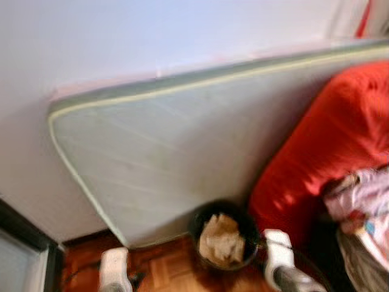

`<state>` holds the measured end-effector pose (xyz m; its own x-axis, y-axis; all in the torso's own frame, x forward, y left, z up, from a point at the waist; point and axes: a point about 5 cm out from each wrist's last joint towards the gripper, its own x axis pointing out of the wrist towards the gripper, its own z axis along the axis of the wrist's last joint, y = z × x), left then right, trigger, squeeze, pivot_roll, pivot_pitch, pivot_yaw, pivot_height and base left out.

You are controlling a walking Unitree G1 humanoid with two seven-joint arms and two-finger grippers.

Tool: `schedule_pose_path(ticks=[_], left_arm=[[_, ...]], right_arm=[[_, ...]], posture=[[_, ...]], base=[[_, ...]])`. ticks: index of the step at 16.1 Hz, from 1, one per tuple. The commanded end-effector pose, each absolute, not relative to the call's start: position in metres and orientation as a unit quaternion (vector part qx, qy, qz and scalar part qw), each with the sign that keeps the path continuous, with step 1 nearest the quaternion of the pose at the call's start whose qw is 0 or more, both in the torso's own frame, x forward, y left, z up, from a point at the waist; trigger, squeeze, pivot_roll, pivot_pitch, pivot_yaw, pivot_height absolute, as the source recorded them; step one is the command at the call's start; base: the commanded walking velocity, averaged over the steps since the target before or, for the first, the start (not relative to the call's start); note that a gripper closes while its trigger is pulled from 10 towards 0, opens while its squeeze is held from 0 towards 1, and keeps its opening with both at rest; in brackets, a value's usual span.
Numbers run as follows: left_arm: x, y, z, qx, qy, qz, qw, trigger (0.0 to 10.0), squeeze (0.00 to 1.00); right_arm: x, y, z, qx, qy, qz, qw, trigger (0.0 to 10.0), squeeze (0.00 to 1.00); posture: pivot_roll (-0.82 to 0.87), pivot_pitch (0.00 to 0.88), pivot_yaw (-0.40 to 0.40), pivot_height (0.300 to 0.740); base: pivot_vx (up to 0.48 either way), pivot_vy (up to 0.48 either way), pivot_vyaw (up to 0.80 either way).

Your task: Clean up the room

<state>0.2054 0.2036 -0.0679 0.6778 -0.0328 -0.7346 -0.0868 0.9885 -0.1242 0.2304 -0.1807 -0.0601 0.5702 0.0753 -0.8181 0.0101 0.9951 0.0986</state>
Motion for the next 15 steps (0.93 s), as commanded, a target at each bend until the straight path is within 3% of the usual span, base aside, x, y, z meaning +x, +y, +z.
schedule_pose_path(ticks=[1, 15], left_arm=[[0.1964, 0.2128, -0.0712, -0.072, 0.412, 0.028, 0.908, 10.0, 0.0], [0.1976, 0.2135, -0.0705, -0.074, 0.411, 0.028, 0.908, 10.0, 0.0]], right_arm=[[0.233, -0.1717, -0.0593, 0.051, 0.461, 0.027, 0.886, 10.0, 0.0], [0.2353, -0.1728, -0.0579, 0.044, 0.453, 0.015, 0.89, 10.0, 0.0]], posture=[[0.09, 0.0, 0.003, 0.74], [0.09, 0.0, 0.003, 0.74]], base=[[0.0, 0.0, -0.78], [0.0, 0.0, -0.77]])
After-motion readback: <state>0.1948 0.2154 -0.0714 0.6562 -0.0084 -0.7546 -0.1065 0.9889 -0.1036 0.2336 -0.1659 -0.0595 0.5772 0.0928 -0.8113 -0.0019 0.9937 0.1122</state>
